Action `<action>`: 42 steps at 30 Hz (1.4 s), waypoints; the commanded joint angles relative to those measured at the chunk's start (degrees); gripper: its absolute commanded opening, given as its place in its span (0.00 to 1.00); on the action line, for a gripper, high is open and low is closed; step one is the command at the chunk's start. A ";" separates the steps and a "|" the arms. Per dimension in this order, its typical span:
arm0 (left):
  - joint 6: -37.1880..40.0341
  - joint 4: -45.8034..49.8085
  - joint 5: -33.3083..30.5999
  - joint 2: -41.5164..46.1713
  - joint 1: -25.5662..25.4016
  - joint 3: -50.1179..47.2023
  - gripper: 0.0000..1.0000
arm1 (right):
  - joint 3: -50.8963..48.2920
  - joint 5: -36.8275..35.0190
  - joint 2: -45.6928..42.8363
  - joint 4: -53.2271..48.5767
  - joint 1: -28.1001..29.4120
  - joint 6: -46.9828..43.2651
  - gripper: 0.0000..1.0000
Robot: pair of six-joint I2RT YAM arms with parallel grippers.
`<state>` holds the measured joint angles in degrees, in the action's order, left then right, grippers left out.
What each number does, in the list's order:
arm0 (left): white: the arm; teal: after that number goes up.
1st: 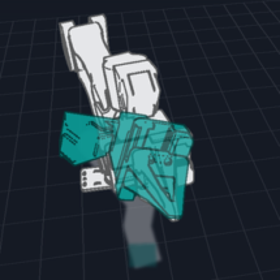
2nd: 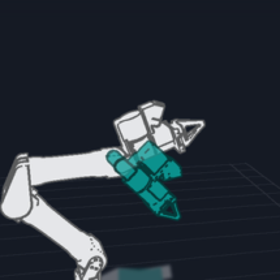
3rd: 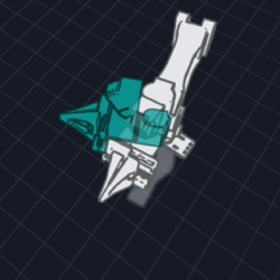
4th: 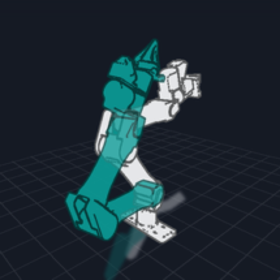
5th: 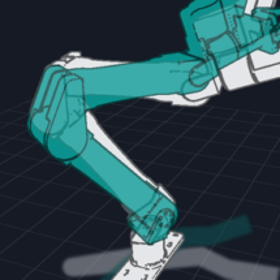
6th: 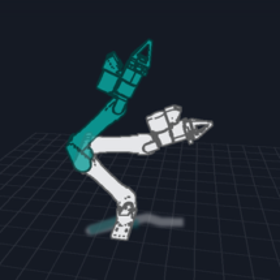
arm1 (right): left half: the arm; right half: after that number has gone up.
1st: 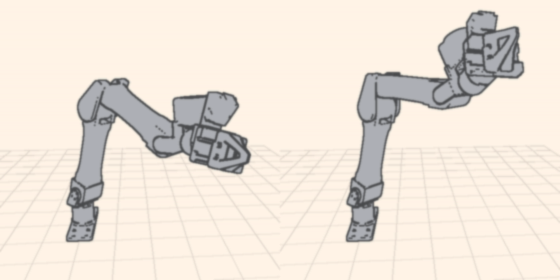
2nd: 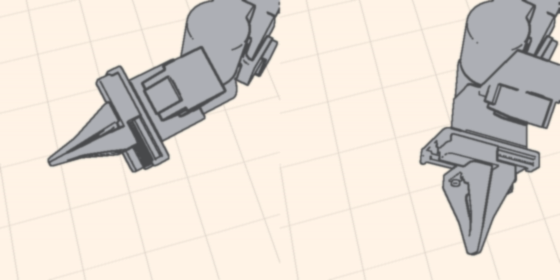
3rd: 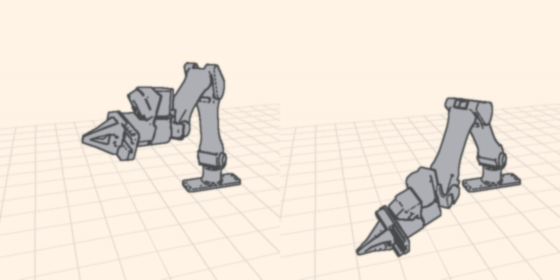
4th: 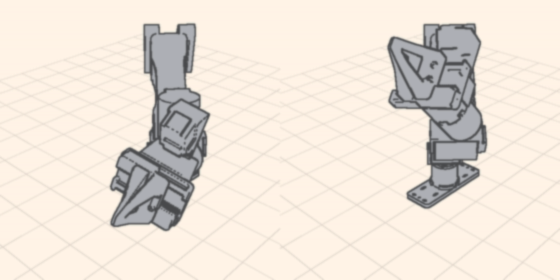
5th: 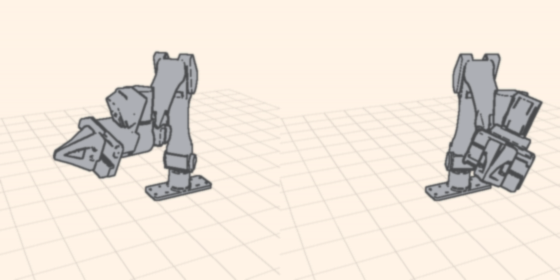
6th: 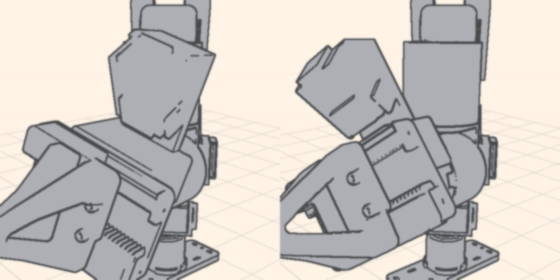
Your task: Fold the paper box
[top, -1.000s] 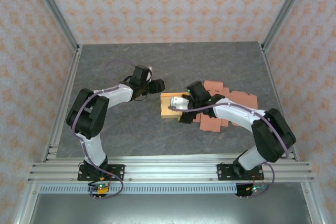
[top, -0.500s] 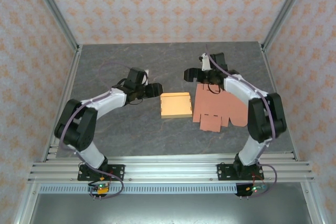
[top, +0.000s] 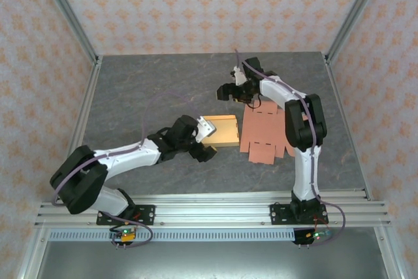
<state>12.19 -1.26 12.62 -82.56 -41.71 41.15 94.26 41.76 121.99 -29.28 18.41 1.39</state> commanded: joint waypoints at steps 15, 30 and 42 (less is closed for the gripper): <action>-6.15 -7.07 -29.29 -9.10 6.35 5.09 1.00 | -5.45 -1.03 -5.18 -5.69 -0.07 -2.91 0.89; -41.70 14.74 -15.70 -9.60 17.35 16.16 1.00 | -2.21 2.37 -0.05 1.95 -0.04 6.23 0.88; -55.98 15.26 -11.97 -15.13 17.11 15.45 0.99 | 4.17 5.56 6.83 1.85 1.69 5.90 0.88</action>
<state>-39.83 11.44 -1.19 -97.21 -24.64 55.20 96.68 45.50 127.83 -27.42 18.87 6.92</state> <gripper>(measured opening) 0.989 0.884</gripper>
